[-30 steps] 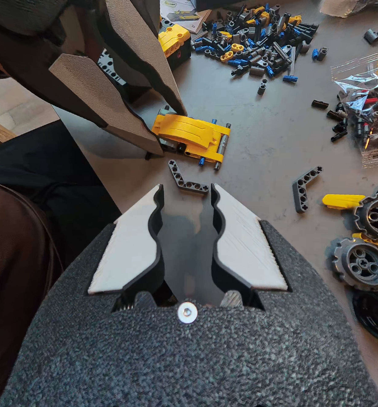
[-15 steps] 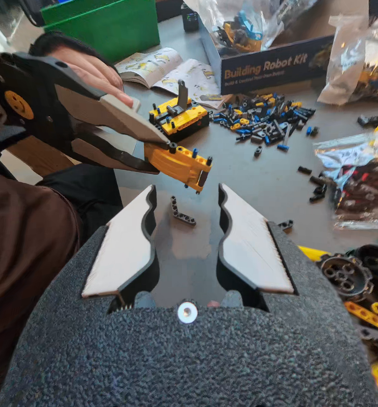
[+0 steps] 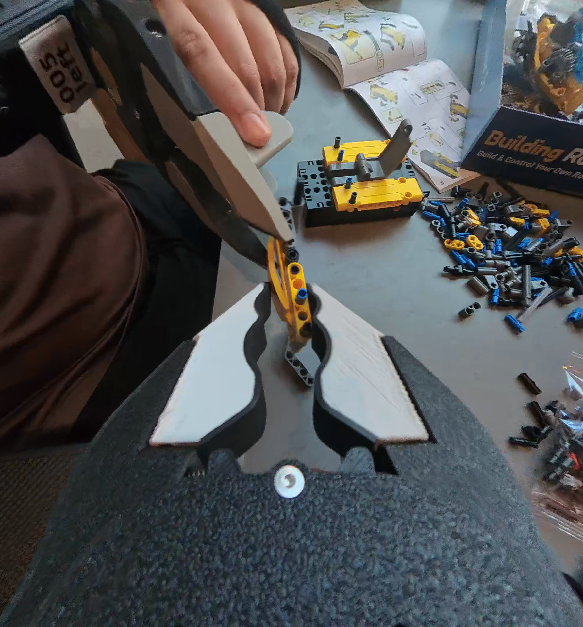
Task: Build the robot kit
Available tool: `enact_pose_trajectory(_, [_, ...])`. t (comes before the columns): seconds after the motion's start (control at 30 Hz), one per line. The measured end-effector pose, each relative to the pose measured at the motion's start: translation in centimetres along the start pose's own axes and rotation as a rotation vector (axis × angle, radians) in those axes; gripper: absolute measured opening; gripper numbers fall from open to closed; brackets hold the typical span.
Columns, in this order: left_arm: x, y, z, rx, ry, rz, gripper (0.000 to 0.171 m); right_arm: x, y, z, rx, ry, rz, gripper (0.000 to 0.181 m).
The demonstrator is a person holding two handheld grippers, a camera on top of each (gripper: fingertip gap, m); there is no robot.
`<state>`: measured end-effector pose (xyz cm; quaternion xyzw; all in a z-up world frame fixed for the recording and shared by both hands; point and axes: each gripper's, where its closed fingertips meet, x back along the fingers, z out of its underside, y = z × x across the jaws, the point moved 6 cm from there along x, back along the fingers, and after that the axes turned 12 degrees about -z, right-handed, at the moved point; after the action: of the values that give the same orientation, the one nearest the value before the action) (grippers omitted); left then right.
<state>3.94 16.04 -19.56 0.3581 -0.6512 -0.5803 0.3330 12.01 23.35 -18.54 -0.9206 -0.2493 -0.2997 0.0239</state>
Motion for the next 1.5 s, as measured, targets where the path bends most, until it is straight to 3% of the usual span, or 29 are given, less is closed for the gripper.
enact_pose_trajectory(0.07, [0.2,0.7,0.0,0.134,0.012,0.003,0.030,0.6,0.4,-0.2,-0.022,-0.021,-0.016,0.015])
enact_pose_trajectory(0.13, [0.8,2.3,-0.3,0.295,-0.015,-0.033,0.013,1.5,0.4,0.2,-0.023,0.002,0.033,0.014])
enact_pose_trajectory(0.2, [1.4,3.8,-0.5,0.459,-0.022,-0.053,0.014,2.3,0.8,0.6,-0.033,0.007,0.040,0.014])
enact_pose_trajectory(0.4, [-0.4,3.8,1.5,1.007,0.126,0.257,0.028,3.7,0.8,1.8,-0.145,-0.064,-0.045,0.014])
enact_pose_trajectory(0.53, [-2.5,3.1,2.7,1.131,0.184,0.434,0.029,3.7,0.7,2.0,-0.176,-0.112,-0.091,0.014])
enact_pose_trajectory(0.67, [-3.7,2.3,2.4,1.273,0.162,0.632,0.032,3.6,0.6,2.3,-0.191,-0.119,-0.101,0.014])
enact_pose_trajectory(0.77, [-4.2,1.9,2.3,1.378,0.174,0.692,0.024,3.7,0.6,2.5,-0.224,-0.126,-0.122,0.014])
enact_pose_trajectory(0.83, [-4.2,1.5,2.4,1.396,0.202,0.708,0.029,4.0,0.7,2.5,-0.237,-0.148,-0.134,0.014])
enact_pose_trajectory(0.97, [-3.1,1.5,2.3,1.324,0.200,0.625,0.027,5.9,1.0,1.5,-0.304,-0.310,-0.167,0.014])
enact_pose_trajectory(1.2, [-2.0,3.9,0.2,1.401,0.133,0.334,0.016,7.4,1.8,0.4,-0.432,-0.541,-0.206,0.014])
enact_pose_trajectory(1.33, [-2.1,4.3,-0.1,1.457,0.189,0.311,0.021,7.6,2.6,-0.5,-0.463,-0.604,-0.238,0.014])
enact_pose_trajectory(1.5, [-1.6,5.4,-0.9,1.498,0.154,0.288,0.013,7.3,2.9,-1.0,-0.498,-0.621,-0.222,0.014])
